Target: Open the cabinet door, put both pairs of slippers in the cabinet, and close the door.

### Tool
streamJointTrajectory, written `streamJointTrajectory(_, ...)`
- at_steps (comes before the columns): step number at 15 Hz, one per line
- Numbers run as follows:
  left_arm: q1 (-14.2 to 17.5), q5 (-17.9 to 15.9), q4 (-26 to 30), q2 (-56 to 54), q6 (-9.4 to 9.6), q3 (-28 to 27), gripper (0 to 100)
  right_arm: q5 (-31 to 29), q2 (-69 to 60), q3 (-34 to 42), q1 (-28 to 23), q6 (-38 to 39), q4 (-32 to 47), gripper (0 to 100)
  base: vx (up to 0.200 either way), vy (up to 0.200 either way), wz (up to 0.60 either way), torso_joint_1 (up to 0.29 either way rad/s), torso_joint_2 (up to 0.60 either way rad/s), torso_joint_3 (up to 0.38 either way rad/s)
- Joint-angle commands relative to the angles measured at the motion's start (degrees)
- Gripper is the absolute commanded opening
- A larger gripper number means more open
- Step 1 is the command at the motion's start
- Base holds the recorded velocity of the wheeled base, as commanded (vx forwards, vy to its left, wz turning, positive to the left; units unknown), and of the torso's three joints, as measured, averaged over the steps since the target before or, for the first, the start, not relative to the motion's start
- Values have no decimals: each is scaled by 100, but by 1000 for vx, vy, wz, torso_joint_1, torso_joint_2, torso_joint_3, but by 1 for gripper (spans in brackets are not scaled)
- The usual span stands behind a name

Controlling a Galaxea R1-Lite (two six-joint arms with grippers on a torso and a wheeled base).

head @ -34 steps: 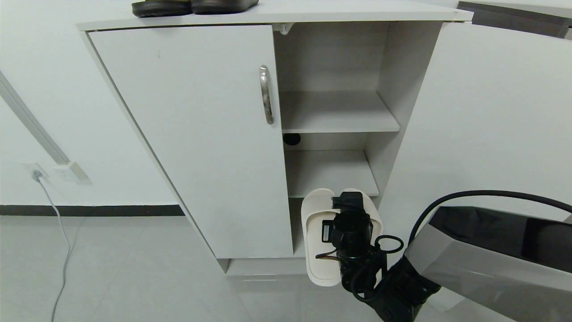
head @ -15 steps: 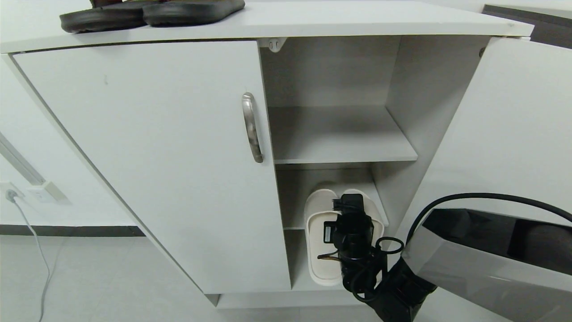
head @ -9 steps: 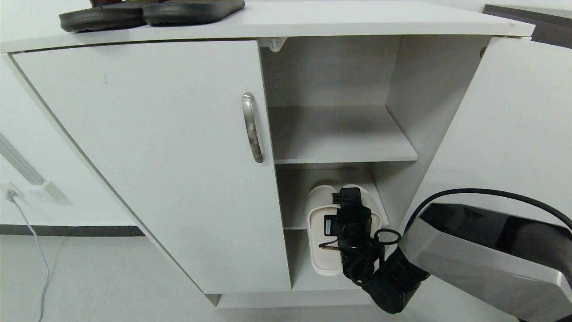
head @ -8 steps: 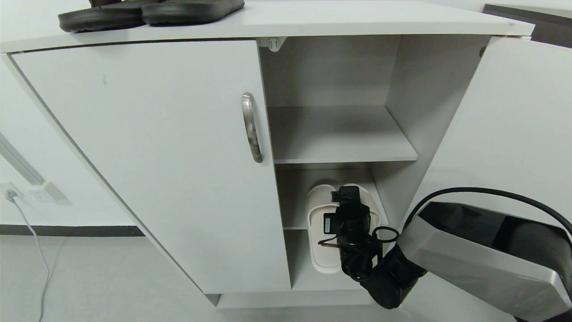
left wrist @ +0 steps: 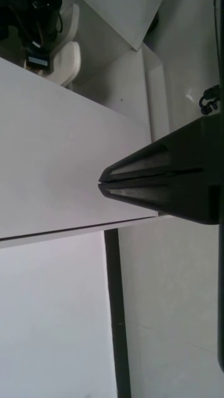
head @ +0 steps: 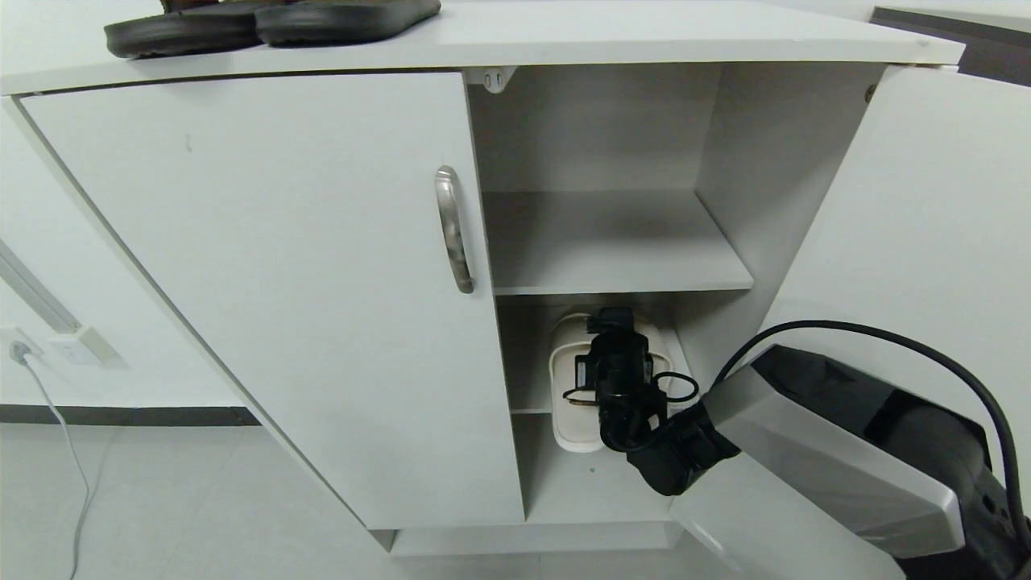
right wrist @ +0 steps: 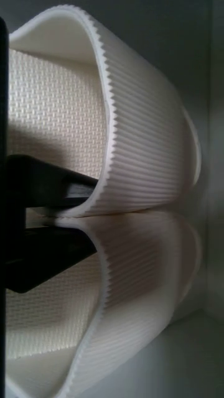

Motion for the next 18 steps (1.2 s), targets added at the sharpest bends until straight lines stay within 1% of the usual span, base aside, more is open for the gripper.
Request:
streamJointTrajectory(1, 4, -1, 2, 7, -1, 1, 0, 109, 66, -279, -19, -11, 110, 0, 0, 0, 0, 0, 0, 0)
streamJointTrajectory(4, 4, -1, -7, 7, -10, 1, 0, 294, 128, -525, -124, -82, 242, 0, 0, 0, 0, 0, 0, 0)
streamJointTrajectory(12, 4, -1, 2, 7, -10, 1, 0, 294, 427, -1193, -203, -82, 664, 0, 0, 0, 0, 0, 0, 0)
streamJointTrajectory(18, 4, -1, 2, 7, -10, 9, 0, 294, 514, -1378, -212, -82, 813, 0, 0, 0, 0, 0, 0, 0)
